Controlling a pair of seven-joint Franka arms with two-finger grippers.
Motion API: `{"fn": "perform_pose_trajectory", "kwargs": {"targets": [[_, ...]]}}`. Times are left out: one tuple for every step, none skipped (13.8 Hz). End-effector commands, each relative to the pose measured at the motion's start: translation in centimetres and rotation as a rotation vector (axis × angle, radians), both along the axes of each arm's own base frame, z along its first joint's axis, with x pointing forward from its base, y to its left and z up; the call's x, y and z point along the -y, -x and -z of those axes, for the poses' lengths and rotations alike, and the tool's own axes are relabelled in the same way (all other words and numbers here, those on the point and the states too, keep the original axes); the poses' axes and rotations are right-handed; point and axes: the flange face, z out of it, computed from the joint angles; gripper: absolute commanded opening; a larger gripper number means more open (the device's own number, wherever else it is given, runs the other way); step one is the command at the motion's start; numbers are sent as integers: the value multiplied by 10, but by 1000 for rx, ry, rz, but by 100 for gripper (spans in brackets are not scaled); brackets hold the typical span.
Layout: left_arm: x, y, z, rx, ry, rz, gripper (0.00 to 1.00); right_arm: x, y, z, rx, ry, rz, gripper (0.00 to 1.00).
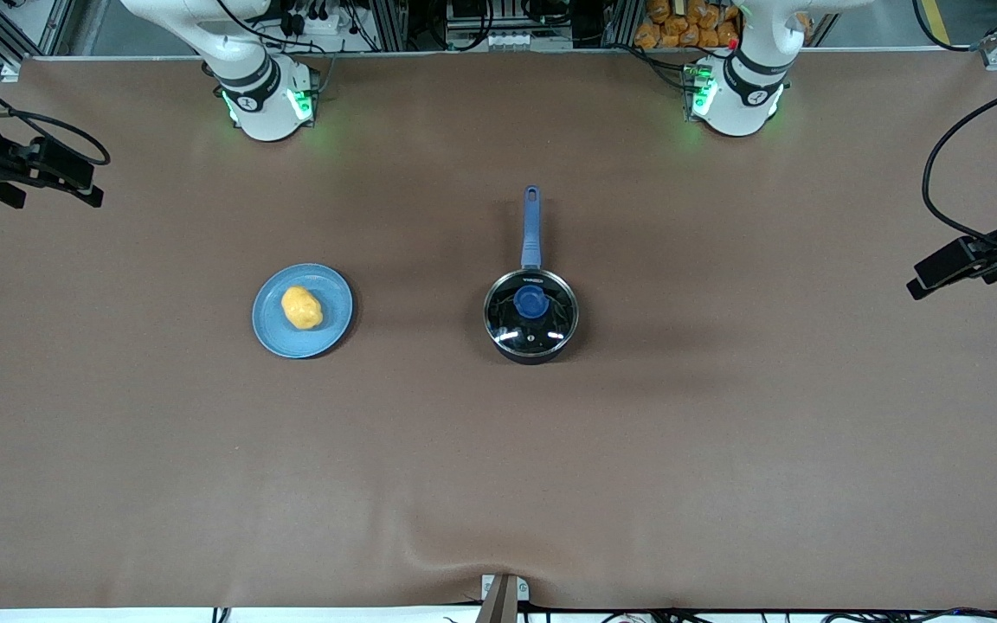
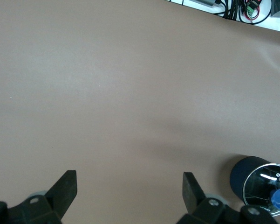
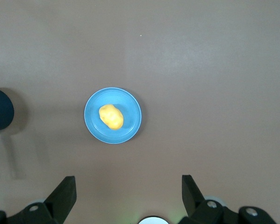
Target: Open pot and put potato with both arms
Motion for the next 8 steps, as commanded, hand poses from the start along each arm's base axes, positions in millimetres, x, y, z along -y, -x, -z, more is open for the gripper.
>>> {"fn": "perform_pose_trajectory", "kwargs": {"targets": [[1, 7, -1, -16, 28, -15, 100, 3, 8, -4, 3, -15, -8, 100], [4, 7, 0, -17, 28, -12, 100, 3, 8, -4, 3, -15, -8, 100], [10, 5, 2, -18, 29, -5, 100, 3, 8, -3, 1, -16, -8, 100], [26, 1, 9, -21, 36, -4, 100, 3, 8, -4, 3, -15, -8, 100], [42, -4, 15, -18, 47, -53, 100, 4, 8, -3, 1, -16, -6, 100], [62, -8, 23, -11, 61, -104, 100, 3, 8, -3, 1, -15, -8, 100], [84, -11, 29, -8, 75, -117, 100, 4, 8, -3, 1, -16, -6, 100], [114, -9, 34, -21, 87, -124, 100, 4, 8, -3, 1, -15, -6, 100]]}}
